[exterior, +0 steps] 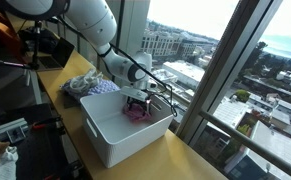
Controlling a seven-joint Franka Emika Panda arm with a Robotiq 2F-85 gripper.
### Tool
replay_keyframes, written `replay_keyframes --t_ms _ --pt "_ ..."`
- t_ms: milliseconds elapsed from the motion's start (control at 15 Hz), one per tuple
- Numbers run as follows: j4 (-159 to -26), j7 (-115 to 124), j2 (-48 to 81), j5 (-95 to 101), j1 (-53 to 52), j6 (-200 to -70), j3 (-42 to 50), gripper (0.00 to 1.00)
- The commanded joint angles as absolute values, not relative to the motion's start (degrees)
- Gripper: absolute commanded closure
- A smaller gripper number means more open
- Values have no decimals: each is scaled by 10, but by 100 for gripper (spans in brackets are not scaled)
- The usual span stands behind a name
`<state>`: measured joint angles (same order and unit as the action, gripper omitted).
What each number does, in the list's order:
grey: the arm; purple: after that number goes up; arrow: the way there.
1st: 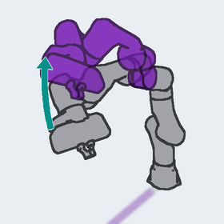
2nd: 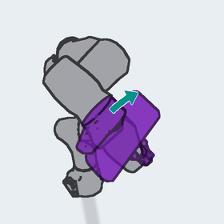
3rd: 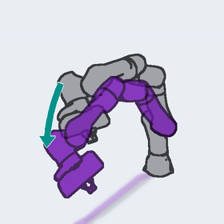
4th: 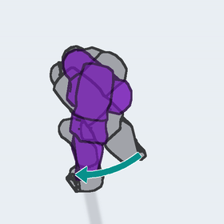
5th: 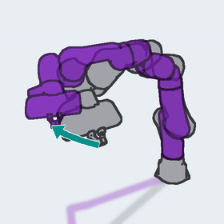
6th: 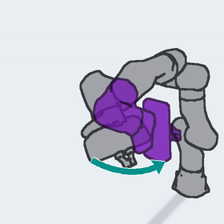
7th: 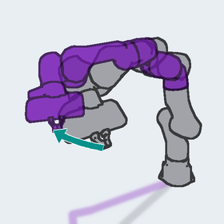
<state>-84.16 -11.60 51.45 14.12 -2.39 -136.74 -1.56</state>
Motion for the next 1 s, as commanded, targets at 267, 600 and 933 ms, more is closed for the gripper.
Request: replay_keyframes --t_ms 267,600,933 --pt "-787 -126 555 131 -17 -1335 -9 58" --pt "-849 -142 450 137 -7 -1317 -9 94" --pt "-880 -170 338 161 -23 -1321 -13 97"
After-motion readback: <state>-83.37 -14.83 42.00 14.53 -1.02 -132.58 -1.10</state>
